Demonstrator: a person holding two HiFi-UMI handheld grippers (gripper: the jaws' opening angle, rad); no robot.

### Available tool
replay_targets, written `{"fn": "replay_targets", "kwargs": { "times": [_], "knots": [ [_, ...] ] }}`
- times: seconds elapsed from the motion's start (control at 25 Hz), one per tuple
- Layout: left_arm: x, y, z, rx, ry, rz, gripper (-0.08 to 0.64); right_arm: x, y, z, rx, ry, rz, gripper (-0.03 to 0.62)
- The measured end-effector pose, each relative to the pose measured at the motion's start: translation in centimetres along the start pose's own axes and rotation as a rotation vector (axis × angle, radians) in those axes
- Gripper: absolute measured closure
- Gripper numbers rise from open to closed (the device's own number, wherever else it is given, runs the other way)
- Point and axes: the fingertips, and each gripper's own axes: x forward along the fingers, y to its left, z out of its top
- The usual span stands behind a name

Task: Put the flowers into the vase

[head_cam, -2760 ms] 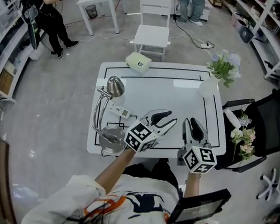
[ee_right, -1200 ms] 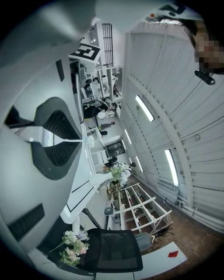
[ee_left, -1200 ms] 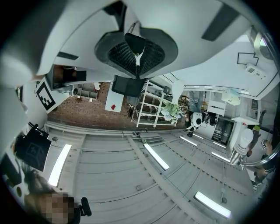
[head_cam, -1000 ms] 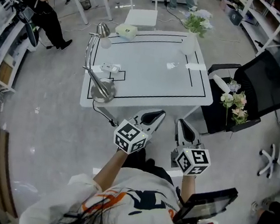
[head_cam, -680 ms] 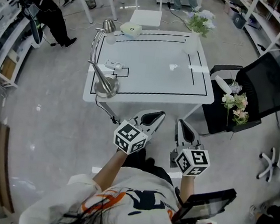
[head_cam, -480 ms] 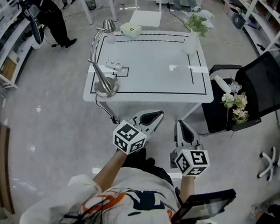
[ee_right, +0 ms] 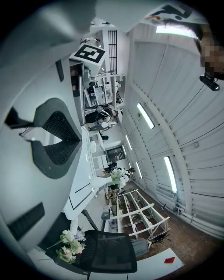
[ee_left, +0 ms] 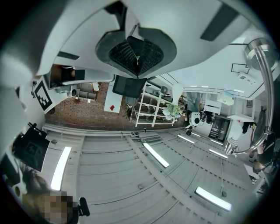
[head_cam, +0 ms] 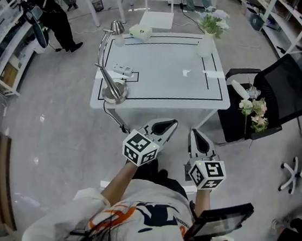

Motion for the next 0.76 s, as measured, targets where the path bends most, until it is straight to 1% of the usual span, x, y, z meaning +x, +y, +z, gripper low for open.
{"fn": "replay_targets", "kwargs": {
  "times": [0.76],
  "knots": [
    [0.7, 1.2, 0.4, 0.007, 0.01, -0.013, 0.548, 1.6, -0.6, 0.5, -0.004, 0.008, -0.011, 0.578]
  ]
}}
